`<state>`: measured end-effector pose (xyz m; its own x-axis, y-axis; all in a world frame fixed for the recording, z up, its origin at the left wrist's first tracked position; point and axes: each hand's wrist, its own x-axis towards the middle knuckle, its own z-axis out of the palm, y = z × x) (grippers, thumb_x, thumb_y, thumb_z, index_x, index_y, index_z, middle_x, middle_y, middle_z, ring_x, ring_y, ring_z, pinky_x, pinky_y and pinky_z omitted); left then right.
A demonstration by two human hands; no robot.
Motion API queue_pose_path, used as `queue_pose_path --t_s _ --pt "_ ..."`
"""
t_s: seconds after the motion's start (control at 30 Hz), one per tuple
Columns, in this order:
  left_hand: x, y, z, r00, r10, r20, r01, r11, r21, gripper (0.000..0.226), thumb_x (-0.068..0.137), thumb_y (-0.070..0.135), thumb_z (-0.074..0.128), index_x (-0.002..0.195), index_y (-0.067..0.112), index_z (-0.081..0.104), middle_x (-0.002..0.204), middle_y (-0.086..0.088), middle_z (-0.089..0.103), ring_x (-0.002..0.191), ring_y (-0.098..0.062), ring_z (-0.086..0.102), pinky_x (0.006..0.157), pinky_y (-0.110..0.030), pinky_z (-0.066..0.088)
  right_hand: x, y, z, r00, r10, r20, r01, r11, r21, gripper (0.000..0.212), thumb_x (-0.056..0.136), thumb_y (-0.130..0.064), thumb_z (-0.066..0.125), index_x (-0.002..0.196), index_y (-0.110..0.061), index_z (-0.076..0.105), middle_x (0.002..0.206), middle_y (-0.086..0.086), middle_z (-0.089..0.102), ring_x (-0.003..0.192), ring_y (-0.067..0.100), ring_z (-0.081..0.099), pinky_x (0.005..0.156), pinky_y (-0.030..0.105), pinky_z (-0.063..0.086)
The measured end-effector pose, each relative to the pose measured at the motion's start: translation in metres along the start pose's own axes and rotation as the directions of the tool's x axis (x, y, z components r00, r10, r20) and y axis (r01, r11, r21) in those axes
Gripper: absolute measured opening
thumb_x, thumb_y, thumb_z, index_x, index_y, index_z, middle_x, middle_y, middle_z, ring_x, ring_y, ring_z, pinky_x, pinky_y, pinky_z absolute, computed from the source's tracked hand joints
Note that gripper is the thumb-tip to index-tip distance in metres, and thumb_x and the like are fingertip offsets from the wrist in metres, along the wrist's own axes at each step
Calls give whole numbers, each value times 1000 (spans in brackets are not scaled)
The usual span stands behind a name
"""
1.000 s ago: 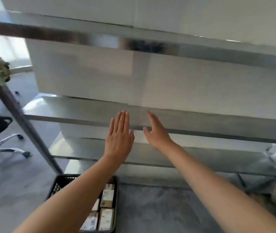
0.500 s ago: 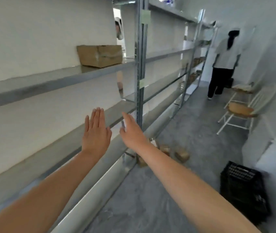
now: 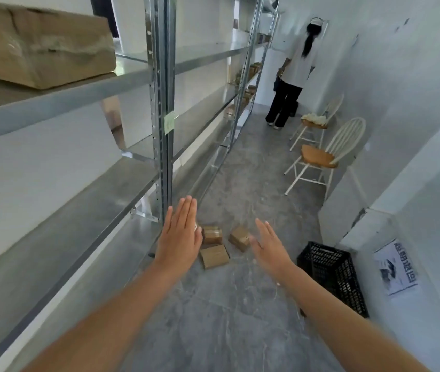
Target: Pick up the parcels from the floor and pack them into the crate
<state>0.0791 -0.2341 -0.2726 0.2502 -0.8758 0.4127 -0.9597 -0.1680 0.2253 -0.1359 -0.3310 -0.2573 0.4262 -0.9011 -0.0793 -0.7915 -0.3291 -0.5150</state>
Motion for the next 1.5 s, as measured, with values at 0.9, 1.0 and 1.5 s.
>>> queue_pose_path --t_s 0.9,1.0,1.5 --pt "137 -153 123 968 -65 243 59 998 30 65 96 38 14 154 7 14 161 -9 16 150 -20 7 121 -35 -1 265 -34 139 986 55 158 -73 992 105 57 101 -36 38 155 -22 21 162 4 19 148 24 19 119 44 22" --pt "158 -156 144 959 -69 273 74 997 -6 66 96 39 13 154 7 15 161 -8 16 150 -20 8 121 -33 -2 299 -27 143 981 83 174 -109 983 146 56 101 -30 39 154 -20 24 161 6 21 147 25 22 118 44 25" --pt "279 -130 285 868 21 496 35 994 -104 62 93 34 26 145 1 36 151 -14 40 141 -27 36 117 -42 22 444 40 135 981 110 157 -133 981 144 55 102 -22 42 153 -10 25 159 11 25 149 24 16 119 46 20"
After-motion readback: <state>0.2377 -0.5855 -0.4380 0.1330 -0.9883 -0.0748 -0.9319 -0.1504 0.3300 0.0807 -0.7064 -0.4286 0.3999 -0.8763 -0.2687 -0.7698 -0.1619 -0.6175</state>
